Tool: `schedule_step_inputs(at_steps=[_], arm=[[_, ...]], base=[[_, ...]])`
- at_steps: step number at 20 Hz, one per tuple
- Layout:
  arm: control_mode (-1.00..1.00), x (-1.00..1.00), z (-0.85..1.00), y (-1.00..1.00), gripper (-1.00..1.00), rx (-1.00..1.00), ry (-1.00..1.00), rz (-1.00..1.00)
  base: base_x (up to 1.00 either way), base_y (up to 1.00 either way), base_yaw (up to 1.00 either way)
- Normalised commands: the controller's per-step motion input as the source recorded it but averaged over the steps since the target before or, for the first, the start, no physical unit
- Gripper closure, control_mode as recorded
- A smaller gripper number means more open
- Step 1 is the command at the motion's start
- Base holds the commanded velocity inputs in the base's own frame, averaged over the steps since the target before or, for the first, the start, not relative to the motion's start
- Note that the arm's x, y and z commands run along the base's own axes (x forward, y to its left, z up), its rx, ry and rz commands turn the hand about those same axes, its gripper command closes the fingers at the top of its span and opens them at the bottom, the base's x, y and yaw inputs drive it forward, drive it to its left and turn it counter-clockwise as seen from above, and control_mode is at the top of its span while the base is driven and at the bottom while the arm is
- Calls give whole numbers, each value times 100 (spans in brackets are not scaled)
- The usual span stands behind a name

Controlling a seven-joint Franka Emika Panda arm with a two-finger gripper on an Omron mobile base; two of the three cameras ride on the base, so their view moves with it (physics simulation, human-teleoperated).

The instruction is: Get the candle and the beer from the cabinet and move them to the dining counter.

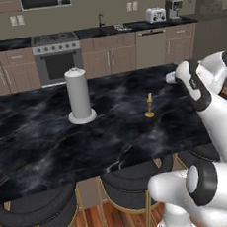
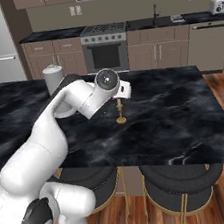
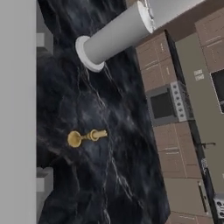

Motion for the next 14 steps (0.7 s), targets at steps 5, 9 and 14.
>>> schedule_step_inputs(at_steps=[5,9,14], arm=[[-100,-69,64,0,-100,0,24,-17],[-100,-75,58,0,-100,0,20,-12],[-100,-73,44,23,-100,-3,7,-3]], base=[[0,0,0],[0,0,0],[0,0,0]])
